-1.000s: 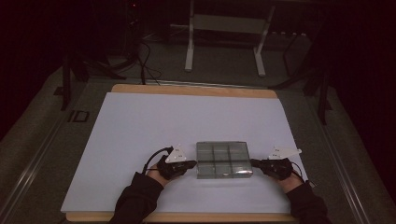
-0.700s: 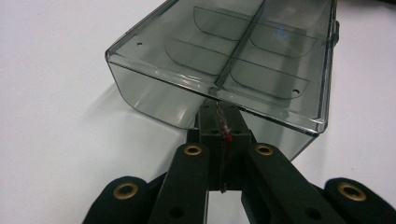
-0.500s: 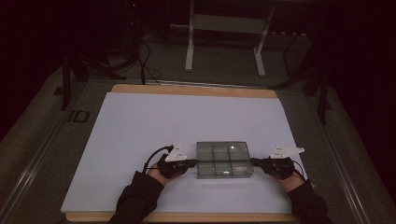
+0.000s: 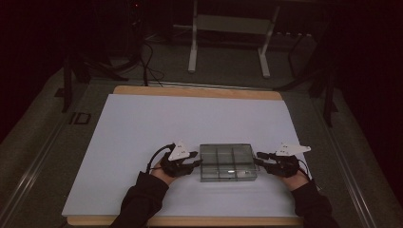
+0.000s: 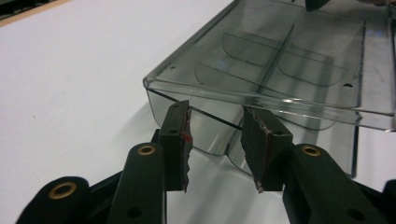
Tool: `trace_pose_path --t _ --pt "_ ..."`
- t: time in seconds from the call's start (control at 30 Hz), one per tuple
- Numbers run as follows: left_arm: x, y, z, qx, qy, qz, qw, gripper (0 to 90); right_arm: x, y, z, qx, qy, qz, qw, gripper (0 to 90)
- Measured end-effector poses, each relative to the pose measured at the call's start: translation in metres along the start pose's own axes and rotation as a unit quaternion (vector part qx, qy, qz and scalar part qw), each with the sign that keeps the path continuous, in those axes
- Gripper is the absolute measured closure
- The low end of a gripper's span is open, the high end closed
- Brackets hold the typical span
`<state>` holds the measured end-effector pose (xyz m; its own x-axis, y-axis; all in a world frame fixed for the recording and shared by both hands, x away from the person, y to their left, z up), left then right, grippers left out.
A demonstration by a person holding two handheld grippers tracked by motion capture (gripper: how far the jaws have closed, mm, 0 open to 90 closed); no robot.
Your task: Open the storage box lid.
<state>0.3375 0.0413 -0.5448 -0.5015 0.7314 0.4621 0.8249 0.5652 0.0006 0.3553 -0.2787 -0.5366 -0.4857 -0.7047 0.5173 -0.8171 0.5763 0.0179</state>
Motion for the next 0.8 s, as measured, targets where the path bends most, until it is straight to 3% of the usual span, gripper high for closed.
trace_pose_path --t 0.5,0.8 --pt "-0.007 0.012 -0.004 -0.002 -0.021 -0.024 0.9995 59.0 -0.009 -0.011 -0.007 0.001 -0.014 0.014 0.9998 63.0" --pt "-0.015 0.013 -0.008 -0.011 -0.026 -0.019 0.9994 60.1 -0.015 -0.018 -0.01 0.009 -0.017 0.023 0.9996 63.0"
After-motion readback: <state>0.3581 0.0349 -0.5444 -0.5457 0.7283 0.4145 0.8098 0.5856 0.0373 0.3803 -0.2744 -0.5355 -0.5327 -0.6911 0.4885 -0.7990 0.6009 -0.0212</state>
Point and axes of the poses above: each handheld gripper's, and its own axes: x roughly backward along the jaws, z roughly out of its underside, y roughly to its left, the point moved 5 cm from there along -x, roughly forward along the jaws, and after that the axes turned 3 degrees about -y, right-handed, at the moved point
